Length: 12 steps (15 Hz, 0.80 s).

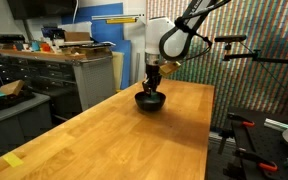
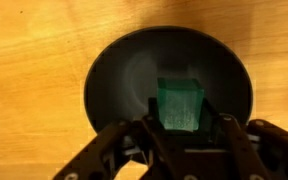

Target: Put the green thing in the bowl

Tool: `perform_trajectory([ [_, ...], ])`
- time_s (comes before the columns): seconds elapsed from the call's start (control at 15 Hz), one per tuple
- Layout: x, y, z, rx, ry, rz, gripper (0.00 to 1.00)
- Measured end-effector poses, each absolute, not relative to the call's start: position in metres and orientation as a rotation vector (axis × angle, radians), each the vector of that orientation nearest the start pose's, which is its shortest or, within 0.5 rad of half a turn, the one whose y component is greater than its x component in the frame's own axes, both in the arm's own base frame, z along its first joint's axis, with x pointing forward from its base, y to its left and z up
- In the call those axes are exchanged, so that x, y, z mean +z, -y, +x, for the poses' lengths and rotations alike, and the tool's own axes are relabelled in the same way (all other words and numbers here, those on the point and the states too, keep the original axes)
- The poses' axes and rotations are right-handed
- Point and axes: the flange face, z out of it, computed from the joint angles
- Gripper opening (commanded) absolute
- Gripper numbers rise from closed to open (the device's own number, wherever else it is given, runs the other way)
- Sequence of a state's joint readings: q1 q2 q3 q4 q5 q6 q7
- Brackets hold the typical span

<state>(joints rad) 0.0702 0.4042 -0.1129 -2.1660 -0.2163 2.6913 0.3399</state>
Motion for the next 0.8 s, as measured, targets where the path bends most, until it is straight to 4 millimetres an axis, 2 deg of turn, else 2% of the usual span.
perform_trajectory([
  [0.2,0.199,0.024,0.578,-0.293,-0.371,-3.23,0.17],
  [0.27,0.194,0.028,0.578,-0.307,-0.393,-3.228,0.67],
  [0.33,0.189,0.032,0.578,-0.317,-0.412,-3.227,0.68],
  [0.6,0.18,0.043,0.577,-0.334,-0.456,-3.224,0.98],
  [0.8,0.185,0.047,0.582,-0.357,-0.497,-3.208,1.0],
])
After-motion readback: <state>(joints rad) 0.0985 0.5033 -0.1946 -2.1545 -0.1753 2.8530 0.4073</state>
